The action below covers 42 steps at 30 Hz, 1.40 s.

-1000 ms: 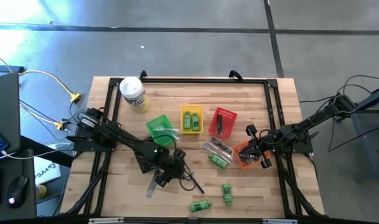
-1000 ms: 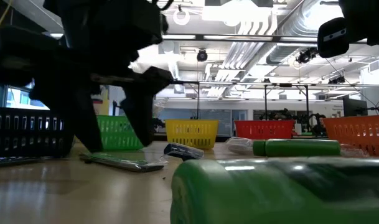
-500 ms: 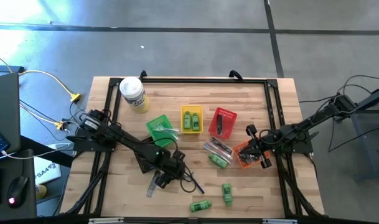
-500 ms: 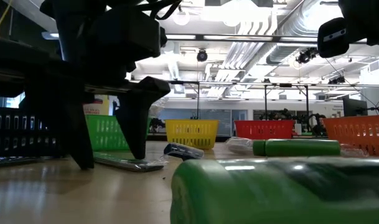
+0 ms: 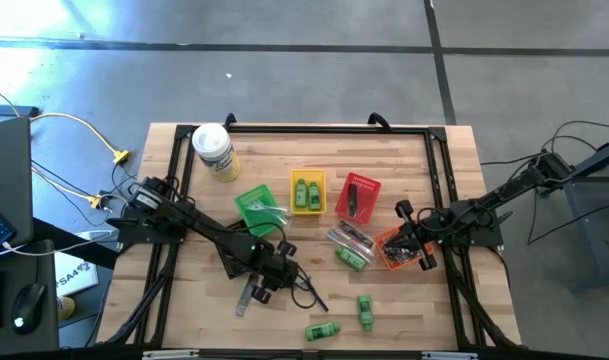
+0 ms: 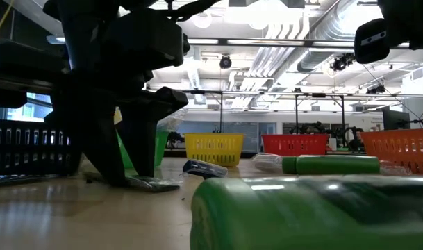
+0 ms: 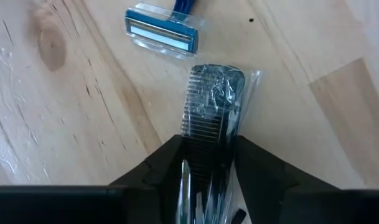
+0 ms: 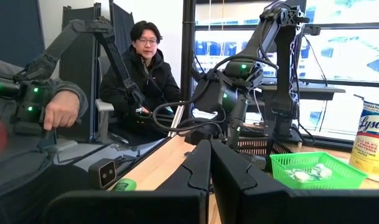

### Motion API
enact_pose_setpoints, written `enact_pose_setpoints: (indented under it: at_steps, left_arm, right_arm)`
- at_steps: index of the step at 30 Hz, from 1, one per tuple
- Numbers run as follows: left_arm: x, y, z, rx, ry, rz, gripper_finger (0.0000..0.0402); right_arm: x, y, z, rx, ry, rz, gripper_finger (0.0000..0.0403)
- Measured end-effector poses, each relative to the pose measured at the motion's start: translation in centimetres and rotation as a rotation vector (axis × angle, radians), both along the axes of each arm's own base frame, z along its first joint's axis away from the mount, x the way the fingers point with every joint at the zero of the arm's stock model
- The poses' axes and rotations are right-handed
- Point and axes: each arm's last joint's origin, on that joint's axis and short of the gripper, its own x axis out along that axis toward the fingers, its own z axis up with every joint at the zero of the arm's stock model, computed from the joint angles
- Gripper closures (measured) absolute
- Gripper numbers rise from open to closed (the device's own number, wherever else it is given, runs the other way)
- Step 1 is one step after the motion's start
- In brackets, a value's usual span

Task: Pick & Place Travel size toiletries
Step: Put the black comb into the red bin

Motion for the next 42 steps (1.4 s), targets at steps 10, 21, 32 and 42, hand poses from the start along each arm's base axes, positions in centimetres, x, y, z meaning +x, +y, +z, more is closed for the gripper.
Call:
enact_pose_setpoints:
  at_steps: [10,21,32,42]
  left_arm:
    - [-0.1,0.0,-0.1,-0.013,0.015,0.011,0.0334]
    - [-0.4,-0.4,-0.1,-0.016,0.033,-0.027,0.04]
    - [0.3,-3.5,4.3,0.109,0.039,-0.103,0.0401]
    - [0.7,-4.6,7.2,0.162,-0.01,-0.116,0.0401]
  right_arm:
    - [0.0,0.0,0.0,0.0,0.0,0.0,0.0399]
    - [0.0,0.0,0.0,0.0,0.0,0.002,0.0399]
    - [0.0,0.0,0.0,0.002,-0.005,0.004,0.0399]
    - [-0.1,0.1,0.1,0.022,-0.007,0.033,0.0399]
